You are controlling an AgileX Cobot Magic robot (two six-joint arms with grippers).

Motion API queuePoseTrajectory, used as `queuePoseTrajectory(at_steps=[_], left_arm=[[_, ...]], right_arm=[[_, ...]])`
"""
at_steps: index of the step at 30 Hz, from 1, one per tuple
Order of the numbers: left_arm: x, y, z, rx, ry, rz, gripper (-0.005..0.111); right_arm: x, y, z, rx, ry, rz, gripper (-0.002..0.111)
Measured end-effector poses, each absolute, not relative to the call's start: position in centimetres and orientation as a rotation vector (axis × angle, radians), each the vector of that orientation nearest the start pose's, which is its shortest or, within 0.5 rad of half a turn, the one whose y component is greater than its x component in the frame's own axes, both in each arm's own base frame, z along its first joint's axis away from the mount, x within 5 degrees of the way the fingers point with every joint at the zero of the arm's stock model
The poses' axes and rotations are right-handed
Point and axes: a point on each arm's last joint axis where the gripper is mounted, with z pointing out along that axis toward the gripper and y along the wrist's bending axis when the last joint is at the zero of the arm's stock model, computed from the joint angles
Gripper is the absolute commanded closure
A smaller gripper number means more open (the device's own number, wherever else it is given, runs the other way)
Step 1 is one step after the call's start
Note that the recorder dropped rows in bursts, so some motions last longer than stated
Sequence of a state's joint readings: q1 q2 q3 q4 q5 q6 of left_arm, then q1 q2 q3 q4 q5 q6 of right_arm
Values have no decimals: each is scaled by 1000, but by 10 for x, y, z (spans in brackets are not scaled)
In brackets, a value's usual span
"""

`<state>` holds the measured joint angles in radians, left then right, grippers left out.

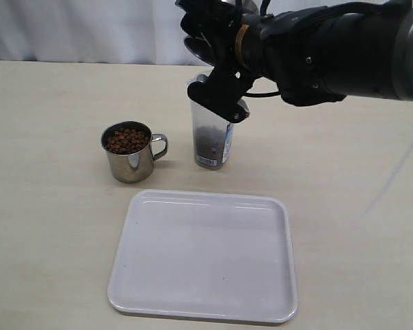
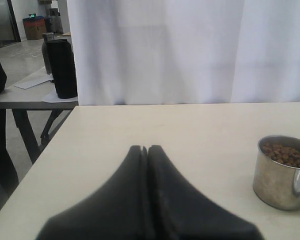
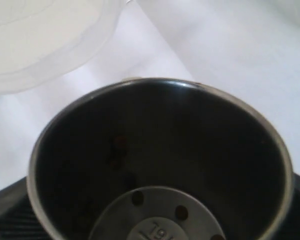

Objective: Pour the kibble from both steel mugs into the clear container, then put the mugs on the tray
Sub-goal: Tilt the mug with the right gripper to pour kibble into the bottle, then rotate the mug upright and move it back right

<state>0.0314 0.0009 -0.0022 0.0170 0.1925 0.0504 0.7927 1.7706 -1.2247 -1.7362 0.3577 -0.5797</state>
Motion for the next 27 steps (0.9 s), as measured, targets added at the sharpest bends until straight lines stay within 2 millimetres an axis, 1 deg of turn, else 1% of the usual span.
queuePoseTrajectory(at_steps=[7, 17, 21, 27], left_arm=[[56, 2, 196, 27, 1675, 77, 107], [56, 2, 196, 27, 1675, 77, 107], [56, 2, 196, 27, 1675, 77, 107], [56, 2, 196, 27, 1675, 77, 107]], right_arm=[[304, 265, 257, -2231, 264, -1307, 104], [296, 272, 257, -2228, 249, -1323, 104], [293, 274, 259, -2223, 267, -1371, 104], [288, 277, 261, -2205, 299, -1399, 104]])
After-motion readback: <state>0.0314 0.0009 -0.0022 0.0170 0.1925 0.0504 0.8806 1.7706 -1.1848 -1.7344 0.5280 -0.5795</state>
